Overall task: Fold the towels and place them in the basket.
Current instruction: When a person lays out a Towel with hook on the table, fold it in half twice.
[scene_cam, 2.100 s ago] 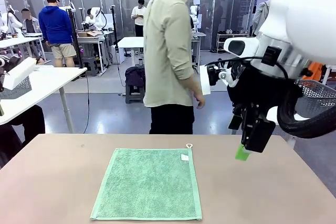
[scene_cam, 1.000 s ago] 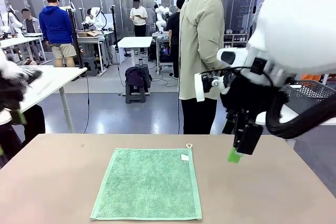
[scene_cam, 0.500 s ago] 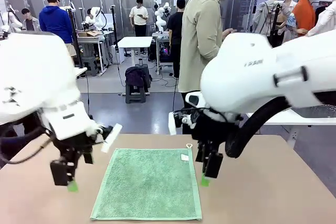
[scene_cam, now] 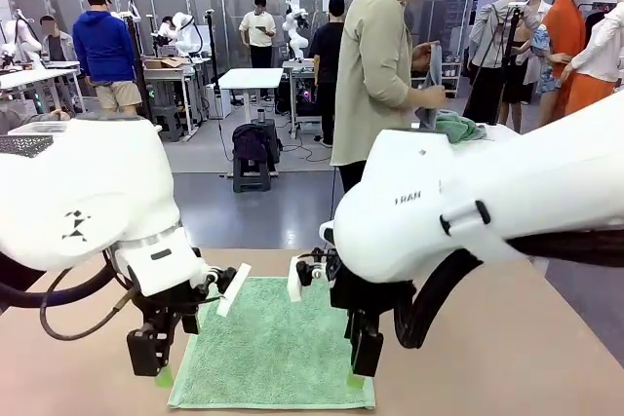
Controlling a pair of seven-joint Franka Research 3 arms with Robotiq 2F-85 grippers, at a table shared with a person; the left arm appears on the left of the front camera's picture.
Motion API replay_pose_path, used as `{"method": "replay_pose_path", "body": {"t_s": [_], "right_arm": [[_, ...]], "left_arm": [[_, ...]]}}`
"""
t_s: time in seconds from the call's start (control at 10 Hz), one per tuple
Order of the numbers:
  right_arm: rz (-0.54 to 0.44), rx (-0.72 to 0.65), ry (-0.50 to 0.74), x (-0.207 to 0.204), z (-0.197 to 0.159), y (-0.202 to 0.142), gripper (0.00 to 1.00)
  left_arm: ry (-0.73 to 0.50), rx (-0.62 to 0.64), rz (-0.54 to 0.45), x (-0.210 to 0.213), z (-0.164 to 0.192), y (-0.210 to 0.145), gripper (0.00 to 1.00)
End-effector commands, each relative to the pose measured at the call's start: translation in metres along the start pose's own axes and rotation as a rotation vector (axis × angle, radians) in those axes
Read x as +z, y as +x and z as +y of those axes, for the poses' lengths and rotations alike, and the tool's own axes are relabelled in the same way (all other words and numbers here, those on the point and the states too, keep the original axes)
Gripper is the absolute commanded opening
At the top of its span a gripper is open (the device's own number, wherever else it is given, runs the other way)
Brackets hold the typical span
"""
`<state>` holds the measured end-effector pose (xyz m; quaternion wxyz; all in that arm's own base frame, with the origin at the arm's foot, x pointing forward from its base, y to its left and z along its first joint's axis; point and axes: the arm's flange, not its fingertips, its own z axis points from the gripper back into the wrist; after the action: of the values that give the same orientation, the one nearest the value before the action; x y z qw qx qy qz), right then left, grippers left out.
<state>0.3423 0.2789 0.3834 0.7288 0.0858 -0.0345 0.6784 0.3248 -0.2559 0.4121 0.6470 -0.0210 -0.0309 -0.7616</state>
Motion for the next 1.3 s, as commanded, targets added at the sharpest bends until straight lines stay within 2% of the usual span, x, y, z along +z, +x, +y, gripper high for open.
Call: {"method": "replay_pose_path", "body": {"t_s": [0.0, 0.1, 0.6, 1.2], "right_arm": [[0.022, -0.036, -0.033, -0.012, 0.000, -0.002, 1.00], [0.031, -0.033, -0.033, -0.022, -0.001, -0.004, 1.00], [0.092, -0.033, -0.054, -0.052, -0.011, -0.010, 1.00], [0.174, -0.004, -0.020, -0.076, -0.023, -0.001, 1.00]], "left_arm": [[0.039, 0.039, -0.026, -0.012, -0.004, -0.004, 1.00], [0.040, 0.049, -0.039, -0.025, -0.004, -0.003, 1.00], [0.124, 0.092, 0.028, -0.066, -0.006, -0.012, 1.00], [0.021, 0.145, 0.039, -0.086, -0.014, -0.058, 1.00]]}}
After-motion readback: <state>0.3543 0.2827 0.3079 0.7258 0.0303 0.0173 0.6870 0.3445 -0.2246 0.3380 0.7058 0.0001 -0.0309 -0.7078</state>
